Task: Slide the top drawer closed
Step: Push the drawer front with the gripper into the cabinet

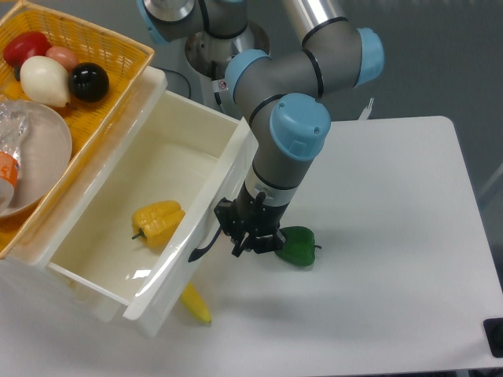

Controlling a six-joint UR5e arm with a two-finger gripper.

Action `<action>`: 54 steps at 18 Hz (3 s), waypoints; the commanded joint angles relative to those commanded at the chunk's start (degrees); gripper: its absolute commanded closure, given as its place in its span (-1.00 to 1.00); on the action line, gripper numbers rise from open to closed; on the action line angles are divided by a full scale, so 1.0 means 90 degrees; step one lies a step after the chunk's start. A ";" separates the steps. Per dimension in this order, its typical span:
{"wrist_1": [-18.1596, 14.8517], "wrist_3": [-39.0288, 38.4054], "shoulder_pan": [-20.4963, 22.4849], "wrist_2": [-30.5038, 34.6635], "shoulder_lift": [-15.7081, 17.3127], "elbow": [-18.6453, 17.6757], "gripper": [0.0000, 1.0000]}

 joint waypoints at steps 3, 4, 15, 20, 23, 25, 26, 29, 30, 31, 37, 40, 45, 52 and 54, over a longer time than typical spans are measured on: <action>-0.0020 0.0029 0.0000 -0.0068 0.0000 0.0000 0.82; -0.0020 0.0029 0.0000 -0.0126 0.0000 0.0000 0.82; -0.0410 0.0020 -0.0097 -0.0361 0.0127 -0.0010 0.82; -0.0411 -0.0010 -0.0195 -0.0361 0.0127 -0.0049 0.82; -0.0411 -0.0029 -0.0293 -0.0361 0.0137 -0.0068 0.82; -0.0411 -0.0039 -0.0312 -0.0361 0.0166 -0.0088 0.82; -0.0411 -0.0039 -0.0322 -0.0361 0.0176 -0.0107 0.82; -0.0411 -0.0039 -0.0429 -0.0361 0.0176 -0.0166 0.82; -0.0411 -0.0049 -0.0468 -0.0361 0.0185 -0.0166 0.82; -0.0411 -0.0087 -0.0478 -0.0361 0.0186 -0.0176 0.82; -0.0411 -0.0146 -0.0664 -0.0361 0.0273 -0.0303 0.82; -0.0411 -0.0204 -0.0703 -0.0361 0.0303 -0.0312 0.82; -0.0411 -0.0264 -0.0840 -0.0361 0.0312 -0.0342 0.82; -0.0401 -0.0322 -0.0996 -0.0361 0.0507 -0.0566 0.82; -0.0411 -0.0322 -0.1016 -0.0371 0.0547 -0.0605 0.83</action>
